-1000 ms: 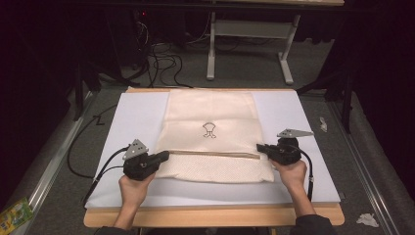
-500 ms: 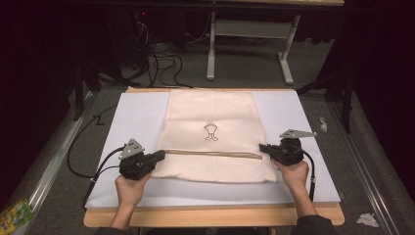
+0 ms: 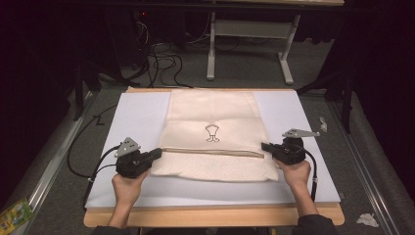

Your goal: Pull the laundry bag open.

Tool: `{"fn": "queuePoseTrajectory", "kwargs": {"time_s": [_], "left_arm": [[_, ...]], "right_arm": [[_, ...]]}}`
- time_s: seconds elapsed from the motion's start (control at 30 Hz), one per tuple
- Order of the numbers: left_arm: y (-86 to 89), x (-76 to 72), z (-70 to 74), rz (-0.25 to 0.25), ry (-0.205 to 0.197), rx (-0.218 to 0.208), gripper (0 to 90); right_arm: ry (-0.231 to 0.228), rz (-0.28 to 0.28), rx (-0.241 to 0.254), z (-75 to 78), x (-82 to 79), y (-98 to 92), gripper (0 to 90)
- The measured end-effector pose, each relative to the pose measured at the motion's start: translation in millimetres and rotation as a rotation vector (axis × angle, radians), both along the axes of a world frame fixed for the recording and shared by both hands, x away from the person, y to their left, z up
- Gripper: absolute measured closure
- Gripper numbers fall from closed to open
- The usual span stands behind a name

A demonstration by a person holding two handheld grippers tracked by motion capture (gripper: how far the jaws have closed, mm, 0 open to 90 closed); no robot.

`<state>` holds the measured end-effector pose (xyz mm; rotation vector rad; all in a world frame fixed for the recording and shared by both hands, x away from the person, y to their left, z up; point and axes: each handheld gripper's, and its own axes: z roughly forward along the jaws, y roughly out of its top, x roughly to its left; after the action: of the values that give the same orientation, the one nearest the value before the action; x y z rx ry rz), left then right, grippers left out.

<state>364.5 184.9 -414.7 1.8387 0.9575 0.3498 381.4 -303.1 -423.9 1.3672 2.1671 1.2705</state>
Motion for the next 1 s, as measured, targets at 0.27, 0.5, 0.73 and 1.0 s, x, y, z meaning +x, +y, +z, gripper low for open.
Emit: {"fn": "queuePoseTrajectory", "kwargs": {"time_s": [0.27,0.5,0.73,1.0], "left_arm": [[-0.1,2.0,0.4,-0.005,0.009,0.004,87.2],[-3.1,5.1,2.5,-0.011,0.011,0.015,87.2],[-2.0,7.6,5.5,-0.001,0.003,0.027,87.2],[-0.9,10.6,5.7,-0.002,0.006,0.027,87.2]], "right_arm": [[0.001,-0.007,-0.007,-0.8,1.1,-3.3,88.3],[0.003,-0.012,0.0,-0.1,1.6,-6.6,88.3],[0.001,-0.02,-0.001,-0.6,1.9,-11.4,88.3],[-0.002,-0.04,0.017,-1.0,1.4,-19.7,88.3]]}}
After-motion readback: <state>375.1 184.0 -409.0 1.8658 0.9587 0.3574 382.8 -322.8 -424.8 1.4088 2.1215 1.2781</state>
